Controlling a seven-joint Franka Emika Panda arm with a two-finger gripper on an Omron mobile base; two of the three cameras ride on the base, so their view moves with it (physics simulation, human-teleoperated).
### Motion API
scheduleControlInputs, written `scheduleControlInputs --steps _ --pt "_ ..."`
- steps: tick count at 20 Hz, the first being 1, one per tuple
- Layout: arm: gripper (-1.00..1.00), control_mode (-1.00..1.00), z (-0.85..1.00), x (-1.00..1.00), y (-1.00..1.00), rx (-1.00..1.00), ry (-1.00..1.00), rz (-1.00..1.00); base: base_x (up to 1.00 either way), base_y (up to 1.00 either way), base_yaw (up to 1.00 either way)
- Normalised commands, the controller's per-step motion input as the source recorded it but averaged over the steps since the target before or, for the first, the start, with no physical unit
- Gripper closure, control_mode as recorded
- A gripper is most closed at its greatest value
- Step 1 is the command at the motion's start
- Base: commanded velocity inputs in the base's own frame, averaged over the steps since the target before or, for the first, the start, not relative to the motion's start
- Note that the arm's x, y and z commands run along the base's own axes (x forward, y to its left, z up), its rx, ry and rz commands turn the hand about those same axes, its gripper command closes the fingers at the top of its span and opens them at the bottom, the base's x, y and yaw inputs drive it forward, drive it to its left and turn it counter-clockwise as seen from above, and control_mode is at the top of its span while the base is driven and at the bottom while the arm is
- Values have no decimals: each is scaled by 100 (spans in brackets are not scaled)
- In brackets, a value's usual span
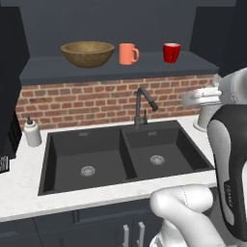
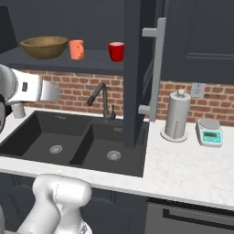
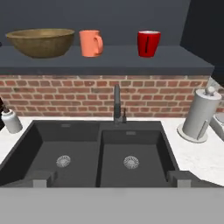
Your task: Gather all objects into one cabinet and sort the glasses and bowls to opposite sides.
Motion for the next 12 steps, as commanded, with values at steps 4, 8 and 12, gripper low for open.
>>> scheduleControlInputs --steps 4,8,12 --pt "-100 100 0 0 0 0 0 0 -94 14 1" --pt "-100 100 0 0 0 0 0 0 -90 33 0" --pt "-100 100 0 0 0 0 0 0 -41 61 -2"
